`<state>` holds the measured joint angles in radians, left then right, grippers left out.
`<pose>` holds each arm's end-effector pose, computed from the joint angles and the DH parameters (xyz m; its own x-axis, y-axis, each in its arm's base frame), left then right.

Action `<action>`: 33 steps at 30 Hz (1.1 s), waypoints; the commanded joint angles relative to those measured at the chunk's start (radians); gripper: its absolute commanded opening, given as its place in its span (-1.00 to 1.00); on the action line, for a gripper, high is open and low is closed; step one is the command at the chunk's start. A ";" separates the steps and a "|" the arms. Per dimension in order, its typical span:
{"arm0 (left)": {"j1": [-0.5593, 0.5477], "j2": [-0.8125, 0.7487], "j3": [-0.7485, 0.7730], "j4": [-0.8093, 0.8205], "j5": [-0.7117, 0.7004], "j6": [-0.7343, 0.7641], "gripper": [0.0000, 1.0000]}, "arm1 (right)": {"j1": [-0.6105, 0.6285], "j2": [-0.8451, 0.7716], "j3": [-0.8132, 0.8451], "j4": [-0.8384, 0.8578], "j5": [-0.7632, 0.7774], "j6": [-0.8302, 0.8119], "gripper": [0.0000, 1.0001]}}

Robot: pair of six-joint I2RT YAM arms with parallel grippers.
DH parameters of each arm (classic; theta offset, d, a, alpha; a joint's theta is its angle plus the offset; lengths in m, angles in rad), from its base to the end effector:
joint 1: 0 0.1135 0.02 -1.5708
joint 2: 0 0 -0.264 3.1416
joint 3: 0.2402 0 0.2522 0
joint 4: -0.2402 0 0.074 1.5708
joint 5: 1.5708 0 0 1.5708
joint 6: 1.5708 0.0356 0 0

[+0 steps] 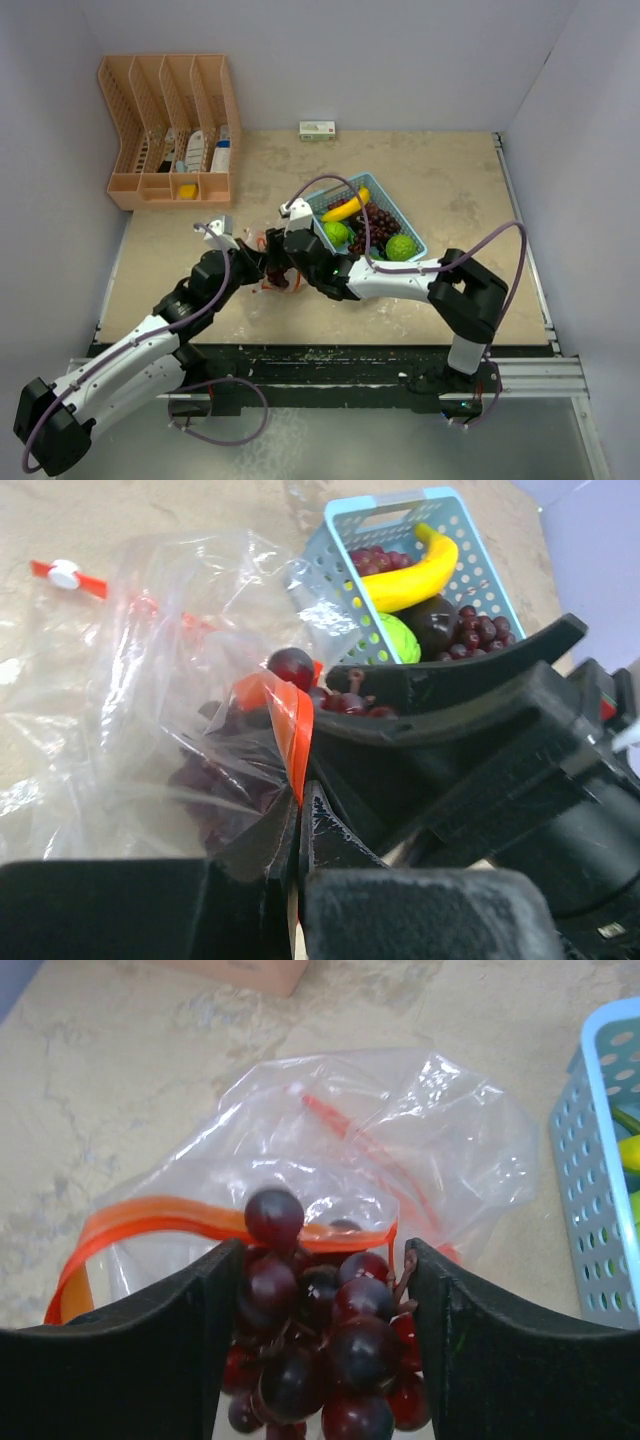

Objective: Place the food in the zip-top bag and seal the zipper
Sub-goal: Place the fake fruit in the zipper food storage bag.

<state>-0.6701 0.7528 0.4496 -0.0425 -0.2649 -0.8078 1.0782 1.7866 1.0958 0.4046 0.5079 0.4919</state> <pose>0.1476 -0.1051 0.2414 -0.4772 -0.5118 -0.7143 0.0889 0.7806 -0.6187 0.2065 0.3481 0.2319 -0.3771 0.1701 -0.9104 -0.4211 0.8441 0.3321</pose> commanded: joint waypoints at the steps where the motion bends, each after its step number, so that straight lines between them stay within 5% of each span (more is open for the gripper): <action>1: -0.006 -0.045 -0.011 -0.051 -0.086 -0.056 -1.00 | 0.014 -0.096 0.017 -0.045 -0.096 -0.061 0.42; 11: -0.006 -0.039 -0.024 -0.082 -0.111 -0.084 -1.00 | 0.010 -0.314 -0.073 -0.117 -0.164 -0.045 0.57; 17: -0.006 -0.061 -0.013 -0.096 -0.115 -0.079 -1.00 | -0.015 -0.265 -0.079 -0.275 -0.210 0.069 0.42; 33: -0.006 -0.084 -0.009 -0.113 -0.122 -0.076 -1.00 | -0.019 -0.351 -0.277 -0.243 -0.209 0.227 0.09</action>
<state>-0.6708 0.6769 0.4278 -0.1745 -0.3710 -0.8768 1.0599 1.4921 0.8436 0.1181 0.2707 0.6701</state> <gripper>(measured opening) 0.007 0.554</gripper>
